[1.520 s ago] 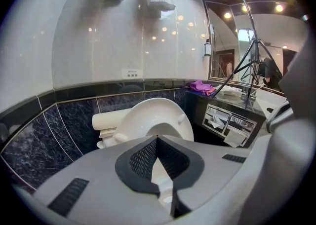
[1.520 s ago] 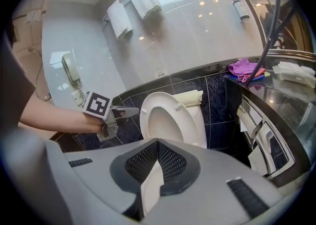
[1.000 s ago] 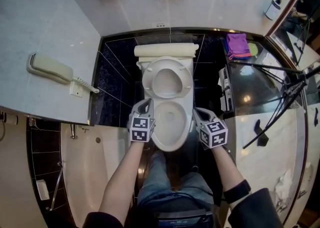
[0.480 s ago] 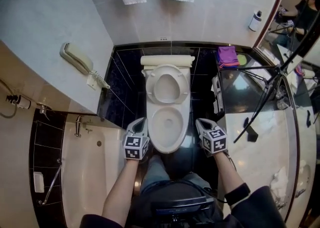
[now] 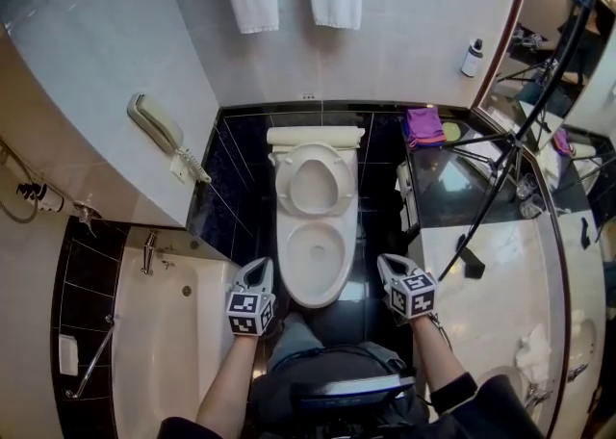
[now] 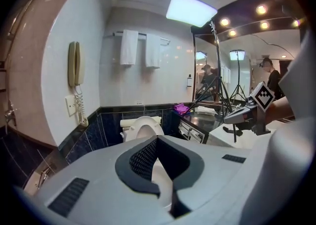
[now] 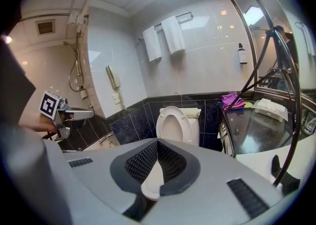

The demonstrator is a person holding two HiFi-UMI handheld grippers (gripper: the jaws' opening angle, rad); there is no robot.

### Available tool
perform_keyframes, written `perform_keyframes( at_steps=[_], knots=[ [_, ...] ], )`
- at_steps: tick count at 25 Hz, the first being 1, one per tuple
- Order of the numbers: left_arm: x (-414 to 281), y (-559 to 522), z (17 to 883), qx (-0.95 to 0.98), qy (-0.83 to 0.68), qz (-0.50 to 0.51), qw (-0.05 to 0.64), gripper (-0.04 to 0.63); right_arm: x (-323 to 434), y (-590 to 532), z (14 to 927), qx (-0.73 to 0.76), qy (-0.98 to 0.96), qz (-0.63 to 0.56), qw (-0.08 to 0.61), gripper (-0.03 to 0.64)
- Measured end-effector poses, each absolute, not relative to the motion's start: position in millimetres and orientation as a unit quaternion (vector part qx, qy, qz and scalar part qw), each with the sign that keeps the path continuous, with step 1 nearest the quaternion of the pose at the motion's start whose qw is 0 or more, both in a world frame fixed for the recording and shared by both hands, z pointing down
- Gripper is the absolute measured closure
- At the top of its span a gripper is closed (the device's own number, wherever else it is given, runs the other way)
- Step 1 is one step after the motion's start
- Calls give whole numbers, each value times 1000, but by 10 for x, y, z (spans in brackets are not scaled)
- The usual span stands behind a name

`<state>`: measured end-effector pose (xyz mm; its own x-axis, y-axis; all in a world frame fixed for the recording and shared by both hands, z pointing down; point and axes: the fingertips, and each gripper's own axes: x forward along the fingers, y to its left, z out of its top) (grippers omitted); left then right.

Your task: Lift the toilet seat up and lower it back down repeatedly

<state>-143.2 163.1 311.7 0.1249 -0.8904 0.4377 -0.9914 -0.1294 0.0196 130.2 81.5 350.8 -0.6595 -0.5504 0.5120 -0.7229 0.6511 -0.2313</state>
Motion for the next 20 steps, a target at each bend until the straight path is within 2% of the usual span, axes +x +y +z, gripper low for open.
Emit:
perform_keyframes(
  at_steps=[20],
  knots=[
    [-1413, 1548, 3240, 731, -639, 174, 162, 598, 1183, 714, 3717, 344, -886, 220, 219, 600]
  ],
)
